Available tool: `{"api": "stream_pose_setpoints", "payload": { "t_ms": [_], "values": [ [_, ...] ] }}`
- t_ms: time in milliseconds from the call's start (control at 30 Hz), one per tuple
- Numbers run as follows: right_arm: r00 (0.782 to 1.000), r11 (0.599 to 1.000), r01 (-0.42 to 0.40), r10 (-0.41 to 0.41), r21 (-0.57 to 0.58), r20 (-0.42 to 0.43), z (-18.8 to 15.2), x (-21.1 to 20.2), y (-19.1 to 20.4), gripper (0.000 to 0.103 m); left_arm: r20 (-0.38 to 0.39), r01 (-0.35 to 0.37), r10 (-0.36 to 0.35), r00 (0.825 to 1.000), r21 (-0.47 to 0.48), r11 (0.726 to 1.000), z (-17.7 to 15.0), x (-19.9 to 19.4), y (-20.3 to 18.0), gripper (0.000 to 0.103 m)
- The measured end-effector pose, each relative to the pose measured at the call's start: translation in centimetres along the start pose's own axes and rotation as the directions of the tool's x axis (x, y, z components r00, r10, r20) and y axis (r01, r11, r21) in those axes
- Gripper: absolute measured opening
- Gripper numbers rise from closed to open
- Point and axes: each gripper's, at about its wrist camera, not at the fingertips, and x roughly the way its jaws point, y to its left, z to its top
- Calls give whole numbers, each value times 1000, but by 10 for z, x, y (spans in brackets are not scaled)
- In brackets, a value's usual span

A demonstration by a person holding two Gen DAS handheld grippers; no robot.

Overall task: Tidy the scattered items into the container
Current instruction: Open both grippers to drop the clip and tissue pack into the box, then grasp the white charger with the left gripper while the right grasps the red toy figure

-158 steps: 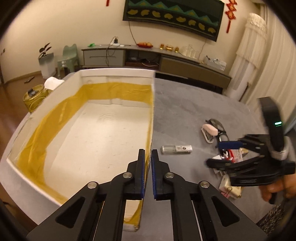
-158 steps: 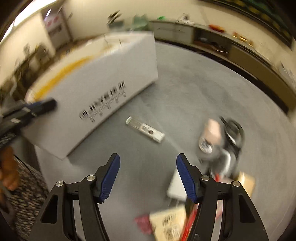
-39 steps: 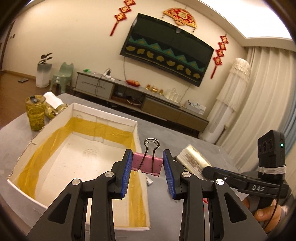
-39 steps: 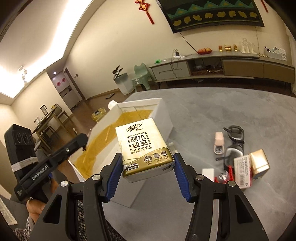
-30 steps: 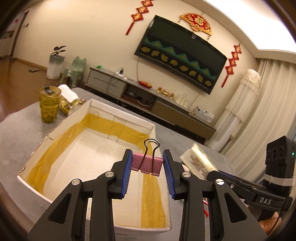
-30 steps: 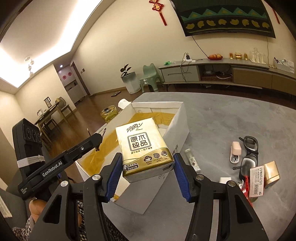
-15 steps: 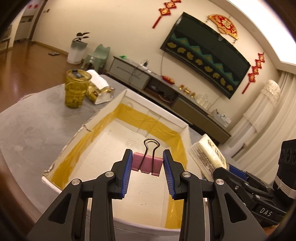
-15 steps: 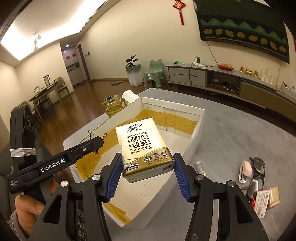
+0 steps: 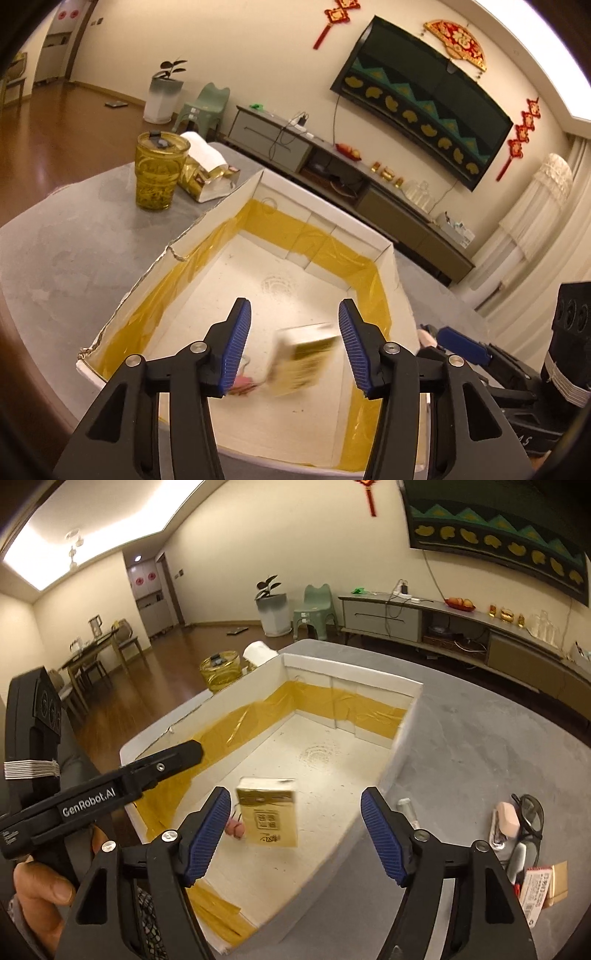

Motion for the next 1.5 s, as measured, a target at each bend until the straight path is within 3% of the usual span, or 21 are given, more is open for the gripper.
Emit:
{"api": "stream_pose_setpoints", "payload": {
  "t_ms": [800,1200,1500],
  "values": [
    [999,997,26,-29,67,42,-39,-78,-39,74,61,-44,32,998,196,980,-15,-26,-74,52],
    [998,992,42,-48,122,40,-66,-95,-78,74,48,-42,30,998,291,956,-30,-20,-110,52],
    [998,979,68,-70,194,2,-89,-102,-126,74,3,11,-13,1000,396,918,-52,-3,-153,52]
  ]
}}
